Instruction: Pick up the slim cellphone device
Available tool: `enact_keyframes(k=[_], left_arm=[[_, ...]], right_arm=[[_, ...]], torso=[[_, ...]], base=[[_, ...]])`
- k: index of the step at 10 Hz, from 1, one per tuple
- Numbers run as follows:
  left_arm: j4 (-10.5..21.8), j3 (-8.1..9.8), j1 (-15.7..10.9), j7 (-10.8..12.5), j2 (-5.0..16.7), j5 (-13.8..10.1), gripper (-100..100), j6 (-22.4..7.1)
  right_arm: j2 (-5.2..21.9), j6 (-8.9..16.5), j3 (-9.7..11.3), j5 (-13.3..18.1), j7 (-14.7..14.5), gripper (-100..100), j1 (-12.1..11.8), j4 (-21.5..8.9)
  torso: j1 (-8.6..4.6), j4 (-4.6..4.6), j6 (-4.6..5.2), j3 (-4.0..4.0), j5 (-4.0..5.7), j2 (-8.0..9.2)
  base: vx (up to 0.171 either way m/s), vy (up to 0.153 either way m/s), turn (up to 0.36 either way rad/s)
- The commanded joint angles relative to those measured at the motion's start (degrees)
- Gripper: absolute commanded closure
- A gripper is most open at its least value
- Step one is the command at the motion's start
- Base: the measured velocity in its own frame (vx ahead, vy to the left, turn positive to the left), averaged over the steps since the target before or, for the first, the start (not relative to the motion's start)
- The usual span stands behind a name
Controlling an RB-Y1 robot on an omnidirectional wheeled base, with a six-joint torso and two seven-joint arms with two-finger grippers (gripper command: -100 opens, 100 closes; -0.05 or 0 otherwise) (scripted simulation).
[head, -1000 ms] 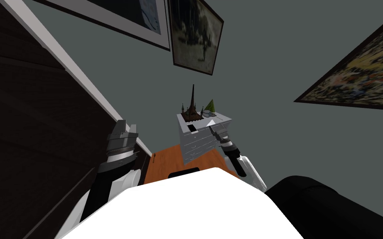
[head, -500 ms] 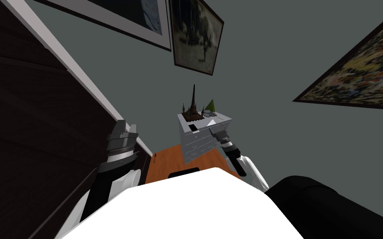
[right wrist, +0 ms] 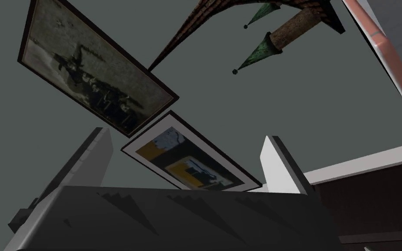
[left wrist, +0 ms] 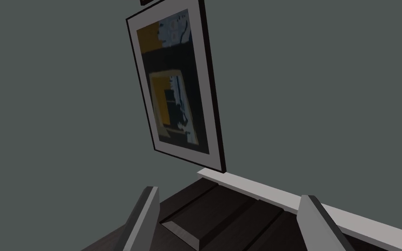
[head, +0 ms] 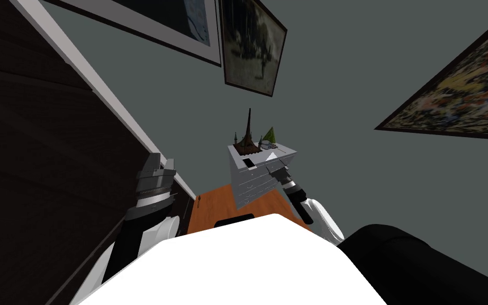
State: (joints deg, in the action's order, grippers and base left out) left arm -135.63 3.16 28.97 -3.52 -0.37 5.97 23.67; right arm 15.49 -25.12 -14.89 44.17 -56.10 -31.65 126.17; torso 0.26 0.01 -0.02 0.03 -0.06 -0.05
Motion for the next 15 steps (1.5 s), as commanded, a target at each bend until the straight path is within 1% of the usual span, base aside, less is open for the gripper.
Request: enact_keyframes(k=[1, 3, 6, 7, 11, 15], left_arm=[[0.00, 0.00, 0.00, 0.00, 0.00, 0.00, 0, 0.00], [0.00, 0.00, 0.00, 0.00, 0.00, 0.00, 0, 0.00], [0.00, 0.00, 0.00, 0.00, 0.00, 0.00, 0, 0.00], [0.00, 0.00, 0.00, 0.00, 0.00, 0.00, 0, 0.00], [0.00, 0.00, 0.00, 0.00, 0.00, 0.00, 0, 0.00], [0.00, 0.00, 0.00, 0.00, 0.00, 0.00, 0, 0.00]], right_arm=[[0.50, 0.37, -0.06, 1.27, -1.73, -100, 0.02, -0.37], [1.96, 1.28, 0.19, 5.07, -5.38, -100, 0.08, -1.67], [4.35, 2.72, 1.02, 10.16, -10.62, -100, 0.33, -3.55], [4.35, 2.72, 1.02, 10.44, -11.00, -100, 0.33, -3.55], [7.41, 4.53, 2.48, 16.72, -17.08, -100, 0.76, -5.79], [10.15, 5.90, 3.66, 21.46, -21.69, -100, 1.12, -7.38]], torso=[[0.00, 0.00, 0.00, 0.00, 0.00, 0.00], [-0.05, 0.00, 0.00, 0.00, 0.01, 0.01], [0.11, 0.01, 0.00, 0.01, -0.03, -0.02], [0.15, 0.01, -0.01, 0.04, -0.04, -0.07], [0.06, 0.01, 0.00, 0.03, -0.02, -0.04], [0.01, 0.02, 0.00, 0.04, -0.01, -0.07]], base=[[0.011, 0.058, -0.002], [0.005, 0.065, 0.009], [0.020, 0.104, 0.016], [0.027, 0.074, 0.001], [0.023, 0.080, 0.021], [0.026, 0.077, 0.018]])
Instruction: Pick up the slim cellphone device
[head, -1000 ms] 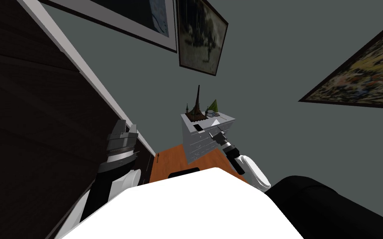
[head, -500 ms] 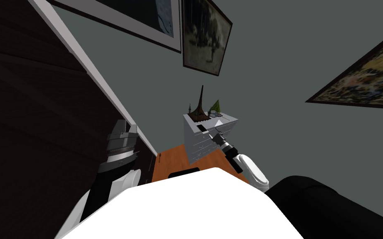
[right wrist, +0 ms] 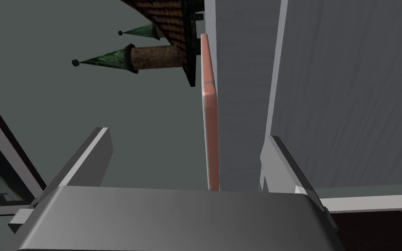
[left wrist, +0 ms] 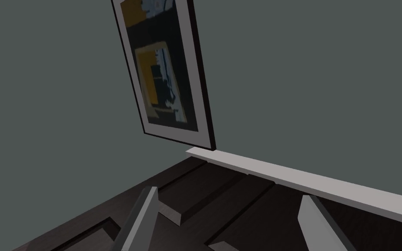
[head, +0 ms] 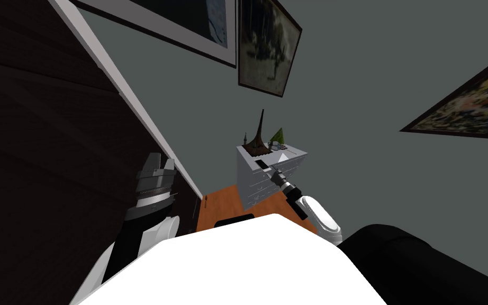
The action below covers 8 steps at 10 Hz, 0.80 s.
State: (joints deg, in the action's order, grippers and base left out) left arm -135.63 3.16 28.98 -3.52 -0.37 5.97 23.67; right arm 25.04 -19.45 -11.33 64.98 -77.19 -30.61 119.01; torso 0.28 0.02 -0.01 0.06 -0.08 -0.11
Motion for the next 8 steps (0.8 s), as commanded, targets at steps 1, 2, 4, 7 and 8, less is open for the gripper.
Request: enact_keyframes(k=[1, 2, 4, 7, 8], left_arm=[[0.00, 0.00, 0.00, 0.00, 0.00, 0.00, 0, 0.00], [0.00, 0.00, 0.00, 0.00, 0.00, 0.00, 0, 0.00], [0.00, 0.00, 0.00, 0.00, 0.00, 0.00, 0, 0.00], [0.01, 0.00, -0.03, 0.00, 0.01, 0.00, 0, -0.01], [0.01, 0.00, -0.02, 0.00, 0.01, 0.00, 0, -0.01]], right_arm=[[1.59, 0.68, 0.47, 2.21, -2.16, -100, 0.22, -0.70], [2.19, 0.94, 0.68, 3.11, -3.06, -100, 0.33, -0.97], [1.73, 0.67, 0.46, 2.48, -2.61, 0, 0.19, -0.78], [0.79, 0.93, -5.02, -0.78, -4.59, -100, -0.93, -4.46], [-0.13, 1.19, -7.71, -3.93, -6.60, -100, -2.04, -7.20]], torso=[[0.00, 0.00, 0.00, 0.00, 0.00, 0.00], [0.02, 0.01, 0.00, 0.02, -0.01, -0.04], [-0.15, 0.00, 0.01, -0.01, 0.02, 0.02], [-0.41, -0.14, -0.04, -0.37, 0.09, 0.65], [-0.39, -0.12, -0.03, -0.30, 0.08, 0.49]], base=[[0.036, 0.086, 0.018], [0.038, 0.073, 0.022], [0.009, 0.018, 0.000], [-0.125, -0.026, 0.396], [-0.145, -0.007, 0.429]])
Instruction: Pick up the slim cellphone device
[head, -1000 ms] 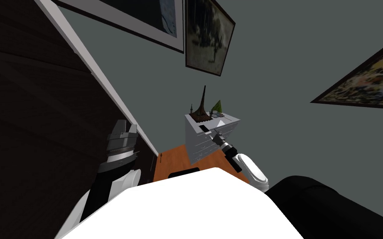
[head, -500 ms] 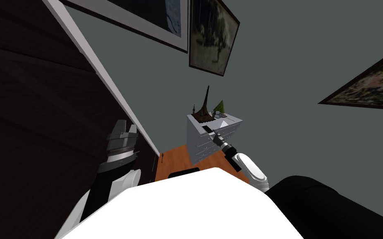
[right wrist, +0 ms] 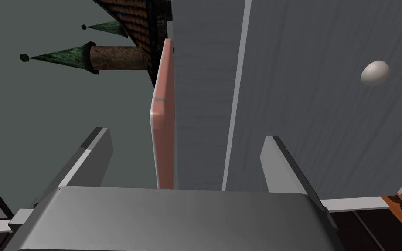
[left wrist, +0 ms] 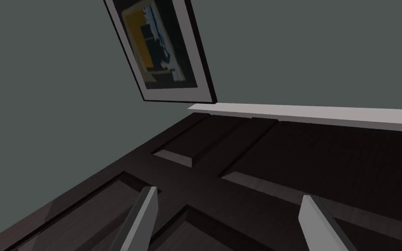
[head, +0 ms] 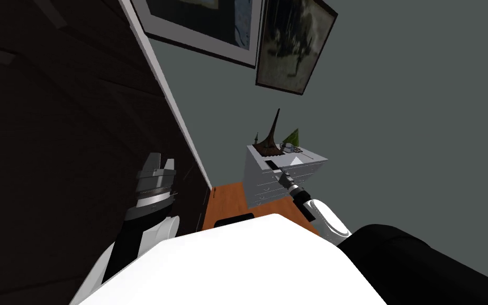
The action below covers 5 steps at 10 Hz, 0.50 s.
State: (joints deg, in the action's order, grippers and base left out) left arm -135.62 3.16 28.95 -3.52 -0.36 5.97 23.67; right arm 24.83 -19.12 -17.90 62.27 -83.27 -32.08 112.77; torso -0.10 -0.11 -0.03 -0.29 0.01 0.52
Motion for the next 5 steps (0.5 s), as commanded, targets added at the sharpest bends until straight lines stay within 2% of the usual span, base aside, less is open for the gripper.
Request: enact_keyframes(k=[1, 2, 3, 4, 5], left_arm=[[0.00, 0.00, 0.00, 0.00, 0.00, 0.00, 0, 0.00], [0.00, 0.00, 0.00, 0.00, 0.00, 0.00, 0, 0.00], [0.00, 0.01, 0.01, 0.00, 0.00, 0.00, 0, 0.00], [0.00, 0.01, 0.01, 0.00, 0.00, 0.00, 0, 0.00], [0.00, 0.01, 0.01, 0.00, 0.00, 0.00, 0, 0.00]], right_arm=[[0.09, 0.86, -2.86, -1.33, -0.51, -100, -0.58, -1.90], [0.09, 0.86, -3.92, -1.33, -0.51, -100, -0.58, -1.90], [-0.84, 1.12, -5.58, -3.82, -2.52, -100, -1.69, -3.83], [-0.84, 1.12, -6.96, -4.58, -2.52, -100, -1.69, -4.97], [-0.84, 1.12, -9.24, -4.58, -2.52, -100, -1.69, -5.58]], torso=[[0.00, 0.00, 0.00, 0.00, 0.00, 0.00], [-0.03, -0.02, 0.00, -0.01, 0.00, -0.01], [-0.09, 0.02, -0.01, 0.10, 0.01, -0.22], [-0.09, 0.01, 0.02, 0.02, 0.02, -0.04], [-0.09, -0.02, 0.02, -0.02, 0.02, 0.01]], base=[[-0.141, -0.011, 0.448], [-0.060, -0.023, 0.462], [-0.139, -0.014, 0.431], [-0.152, -0.007, 0.433], [-0.070, -0.002, 0.421]])
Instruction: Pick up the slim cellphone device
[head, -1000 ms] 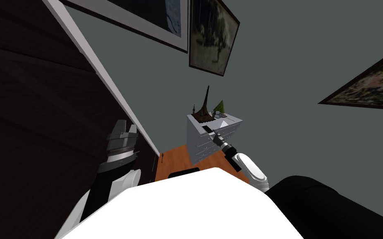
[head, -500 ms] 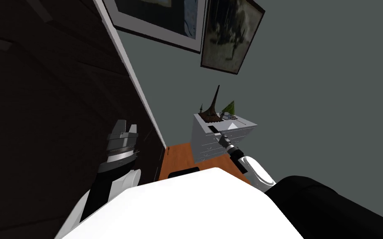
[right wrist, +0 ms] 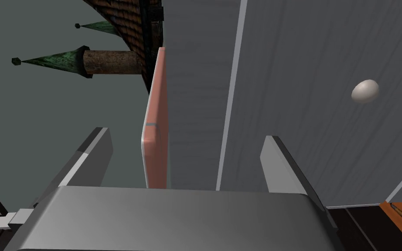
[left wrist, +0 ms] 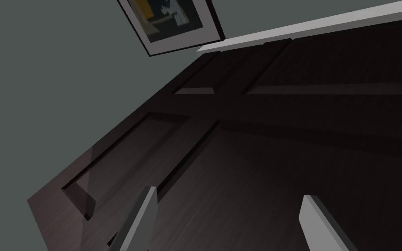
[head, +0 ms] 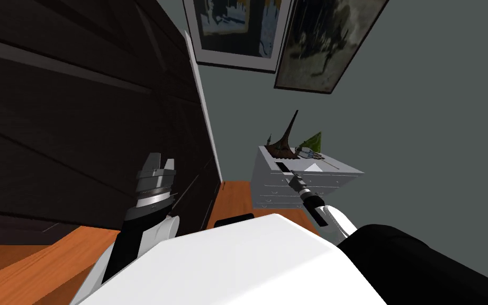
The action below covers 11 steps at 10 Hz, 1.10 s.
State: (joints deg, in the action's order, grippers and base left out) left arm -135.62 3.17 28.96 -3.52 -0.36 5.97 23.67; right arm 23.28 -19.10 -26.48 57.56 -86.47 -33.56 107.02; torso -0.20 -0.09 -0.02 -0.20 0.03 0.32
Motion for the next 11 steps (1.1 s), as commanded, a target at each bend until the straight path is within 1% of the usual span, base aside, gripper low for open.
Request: enact_keyframes(k=[1, 2, 3, 4, 5, 6, 7, 8, 9, 10, 11], left_arm=[[0.00, 0.00, 0.00, 0.00, 0.00, 0.00, 0, 0.00], [0.00, 0.00, -0.01, 0.00, 0.00, 0.00, 0, 0.00], [0.00, 0.00, 0.00, 0.00, 0.00, 0.00, 0, 0.00], [0.00, 0.00, 0.00, 0.00, 0.00, 0.00, 0, 0.00], [0.00, 0.00, 0.00, 0.00, 0.00, 0.00, 0, 0.00], [0.00, 0.00, 0.00, 0.00, 0.00, 0.00, 0, 0.00], [0.00, 0.01, 0.01, 0.00, 0.00, 0.00, 0, 0.00], [0.00, 0.01, 0.02, 0.00, 0.00, 0.00, 0, 0.00], [0.00, 0.00, 0.00, 0.00, 0.00, 0.00, 0, 0.00], [0.00, 0.01, 0.00, 0.00, 0.00, 0.00, 0, 0.00], [0.00, 0.01, 0.01, 0.00, 0.00, 0.00, 0, 0.00]], right_arm=[[-0.23, 1.35, -2.86, -2.86, -1.32, -100, -1.33, -2.86], [-0.23, 1.35, -4.37, -3.12, -1.32, -100, -1.33, -3.50], [-0.23, 1.35, -6.22, -3.12, -1.32, -100, -1.33, -3.50], [-1.15, 1.61, -7.65, -5.73, -3.33, -100, -2.45, -5.31], [-1.15, 1.61, -9.35, -6.37, -3.33, -100, -2.45, -7.18], [-1.15, 1.61, -11.16, -6.37, -3.33, -100, -2.45, -7.18], [-1.15, 1.61, -11.79, -6.37, -3.33, -100, -2.45, -7.18], [-2.08, 1.88, -13.88, -9.07, -5.33, -100, -3.56, -10.28], [-2.08, 1.88, -15.02, -9.61, -5.33, -100, -3.56, -10.82], [-2.08, 1.88, -16.89, -9.61, -5.33, -100, -3.56, -10.86], [-2.08, 1.88, -17.27, -9.61, -5.33, -100, -3.56, -10.86]], torso=[[0.00, 0.00, 0.00, 0.00, 0.00, 0.00], [0.06, -0.02, 0.03, -0.09, -0.01, 0.19], [0.07, -0.04, 0.02, -0.11, -0.03, 0.19], [0.01, 0.00, 0.00, 0.02, -0.01, -0.03], [-0.05, 0.00, 0.01, -0.03, 0.01, 0.08], [-0.02, -0.03, 0.02, -0.08, 0.01, 0.15], [0.00, 0.00, 0.03, 0.00, 0.00, 0.00], [-0.03, 0.04, 0.07, 0.11, 0.01, -0.19], [0.03, 0.02, 0.02, 0.03, -0.01, -0.02], [0.05, -0.01, 0.03, -0.02, 0.00, 0.04], [0.02, 0.01, 0.06, 0.02, -0.01, -0.03]], base=[[-0.149, 0.018, 0.396], [-0.143, 0.029, 0.420], [-0.058, 0.012, 0.428], [-0.119, 0.003, 0.462], [-0.142, 0.020, 0.485], [-0.075, 0.028, 0.432], [-0.013, 0.018, 0.234], [-0.092, 0.046, 0.440], [-0.113, 0.055, 0.495], [-0.071, 0.042, 0.392], [-0.029, 0.014, 0.042]])
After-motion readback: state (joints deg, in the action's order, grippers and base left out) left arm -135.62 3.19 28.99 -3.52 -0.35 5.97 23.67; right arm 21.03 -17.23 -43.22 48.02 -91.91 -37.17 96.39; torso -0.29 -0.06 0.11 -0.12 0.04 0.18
